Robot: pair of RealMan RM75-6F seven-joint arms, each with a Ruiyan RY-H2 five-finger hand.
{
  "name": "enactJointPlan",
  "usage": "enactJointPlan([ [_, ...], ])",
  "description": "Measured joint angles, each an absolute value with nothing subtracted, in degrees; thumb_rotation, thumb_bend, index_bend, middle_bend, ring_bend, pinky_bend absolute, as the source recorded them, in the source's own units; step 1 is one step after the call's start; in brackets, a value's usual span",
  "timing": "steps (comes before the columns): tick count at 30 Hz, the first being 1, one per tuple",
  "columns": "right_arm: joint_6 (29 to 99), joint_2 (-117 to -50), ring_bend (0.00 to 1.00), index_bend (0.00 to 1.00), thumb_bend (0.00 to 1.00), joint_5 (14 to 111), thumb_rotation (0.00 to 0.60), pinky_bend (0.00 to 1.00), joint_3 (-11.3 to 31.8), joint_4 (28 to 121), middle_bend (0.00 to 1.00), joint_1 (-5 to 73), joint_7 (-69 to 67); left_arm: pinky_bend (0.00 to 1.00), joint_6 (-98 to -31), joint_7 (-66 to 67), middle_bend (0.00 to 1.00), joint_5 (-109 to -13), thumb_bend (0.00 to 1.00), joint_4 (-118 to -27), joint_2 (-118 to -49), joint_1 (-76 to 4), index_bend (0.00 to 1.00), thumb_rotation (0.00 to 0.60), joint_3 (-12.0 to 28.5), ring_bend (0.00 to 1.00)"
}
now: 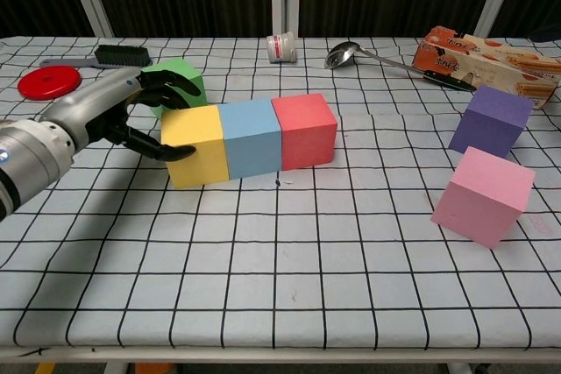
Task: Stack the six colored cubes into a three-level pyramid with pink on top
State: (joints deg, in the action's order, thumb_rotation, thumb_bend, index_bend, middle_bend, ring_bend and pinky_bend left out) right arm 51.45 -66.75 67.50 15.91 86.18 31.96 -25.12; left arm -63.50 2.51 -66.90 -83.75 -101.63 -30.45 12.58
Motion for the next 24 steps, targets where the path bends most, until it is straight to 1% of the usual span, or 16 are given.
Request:
enactJointPlan([
  [5, 51.3, -66.9, 0.0, 0.0, 0.06, 67.5, 0.6, 0.0, 15.9, 85.9, 0.06, 32.0, -25.3, 0.11, -62.7, 0.5, 0.32, -67.6, 0.21, -83.8, -101.3, -30.5, 0.13, 0.6, 12.2, 0.17],
  [8, 51.2, -66.9, 0.0, 0.0, 0.06, 67.3, 0.6, 0.0, 15.9, 86.0, 0.06, 31.9, -25.3, 0.1, -62.4, -0.2, 0.27, -68.0, 0.19, -83.6, -101.2, -30.5, 0.11, 0.6, 12.0, 0.15],
  [11, 51.5, -66.7, 0.0, 0.0, 0.06, 67.5, 0.6, 0.0, 15.8, 86.3, 0.06, 31.7, -25.0, 0.1, -62.5, -0.3, 0.24, -67.9, 0.18, -83.7, -101.2, -30.5, 0.1, 0.6, 12.1, 0.14],
  [24, 50.6, -66.7, 0.0, 0.0, 0.06, 67.0, 0.6, 0.0, 15.7, 85.8, 0.05, 31.6, -25.1, 0.1, -62.6, -0.7, 0.21, -68.5, 0.15, -84.8, -100.7, -30.5, 0.09, 0.6, 11.9, 0.12],
])
